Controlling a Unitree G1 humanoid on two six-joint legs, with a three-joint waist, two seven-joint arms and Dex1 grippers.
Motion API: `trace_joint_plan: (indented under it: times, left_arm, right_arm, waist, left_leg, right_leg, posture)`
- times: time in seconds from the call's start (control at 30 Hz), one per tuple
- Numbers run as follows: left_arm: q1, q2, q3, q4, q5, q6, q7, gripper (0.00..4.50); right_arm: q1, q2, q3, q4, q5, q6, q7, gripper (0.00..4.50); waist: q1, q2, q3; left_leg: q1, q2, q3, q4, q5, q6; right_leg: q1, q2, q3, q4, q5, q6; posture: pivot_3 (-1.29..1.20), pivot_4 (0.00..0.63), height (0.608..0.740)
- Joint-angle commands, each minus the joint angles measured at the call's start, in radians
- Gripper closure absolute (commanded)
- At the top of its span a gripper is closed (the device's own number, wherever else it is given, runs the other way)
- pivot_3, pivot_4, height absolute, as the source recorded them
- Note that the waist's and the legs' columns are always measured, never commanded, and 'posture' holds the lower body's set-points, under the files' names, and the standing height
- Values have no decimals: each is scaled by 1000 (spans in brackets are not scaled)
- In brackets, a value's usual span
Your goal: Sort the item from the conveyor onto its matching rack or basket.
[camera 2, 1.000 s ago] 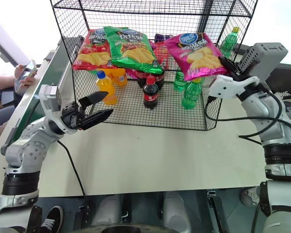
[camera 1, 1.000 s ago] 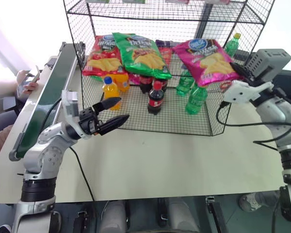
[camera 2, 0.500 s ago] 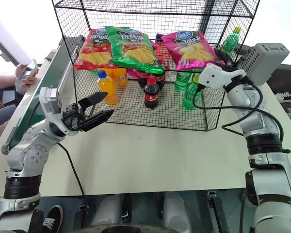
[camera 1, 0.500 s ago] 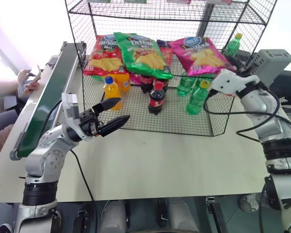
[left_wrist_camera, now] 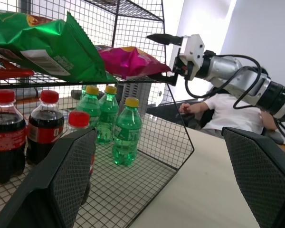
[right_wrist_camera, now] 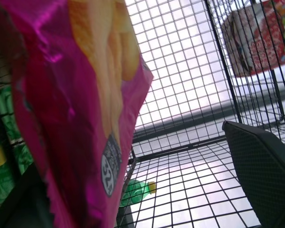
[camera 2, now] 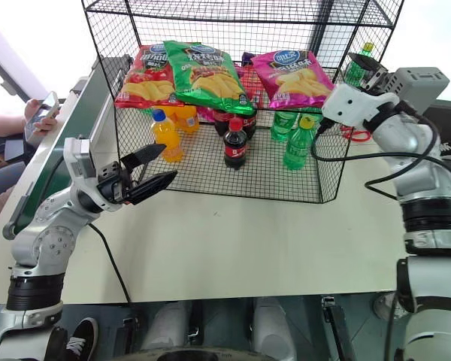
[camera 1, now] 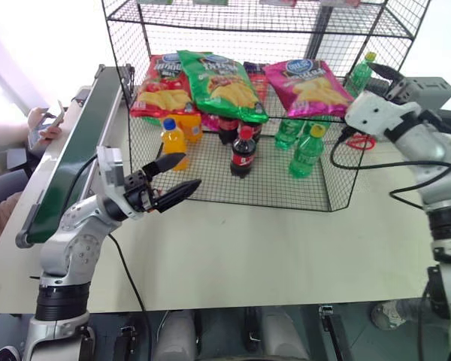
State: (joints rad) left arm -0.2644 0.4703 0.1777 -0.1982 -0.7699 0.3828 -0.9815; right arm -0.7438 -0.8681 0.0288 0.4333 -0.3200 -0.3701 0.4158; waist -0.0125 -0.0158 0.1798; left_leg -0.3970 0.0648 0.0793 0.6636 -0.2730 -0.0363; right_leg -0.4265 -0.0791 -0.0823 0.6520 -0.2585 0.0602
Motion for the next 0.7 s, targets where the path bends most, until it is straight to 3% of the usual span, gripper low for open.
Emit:
trace_joint_plan:
  times: [0.03, 0.23, 0.47, 0.57, 0.7]
  left_arm:
    - [-9, -1, -3, -8, 15, -28, -7, 0]
    - [-12, -4, -12, 3, 33, -38, -12, 0]
    - [-11, -8, -15, 6, 54, -50, -17, 0]
    - [-8, -8, -9, 6, 57, -52, -13, 0]
    - [-3, -11, -10, -2, 58, -50, -11, 0]
  right_arm:
    - [10, -38, -16, -49, 85, -39, 113, 104]
    - [-4, 3, -81, -110, 326, 134, 284, 104]
    - [1, 10, -71, -155, 369, 108, 368, 104]
    - [8, 22, -65, -160, 370, 89, 383, 964]
    - [8, 37, -65, -153, 363, 65, 379, 3116]
  waist:
    - [-2, 0, 0]
    - [-2, 0, 0]
    - [2, 0, 0]
    - [1, 0, 0]
    - [1, 0, 0]
  left_leg:
    - [0, 0, 0, 0, 0, 0]
    - [1, 0, 0, 0, 0, 0]
    - [0, 0, 0, 0, 0, 0]
    - [0, 0, 0, 0, 0, 0]
    - [0, 0, 0, 0, 0, 0]
  right_leg:
    - [0, 0, 0, 0, 0, 0]
    - [0, 0, 0, 0, 0, 0]
    - [0, 0, 0, 0, 0, 0]
    - [0, 0, 0, 0, 0, 0]
    - [0, 0, 0, 0, 0, 0]
  posture:
    - [0, 150, 740]
    - [0, 150, 740]
    - [0, 150, 740]
    - [0, 150, 740]
    - [0, 150, 740]
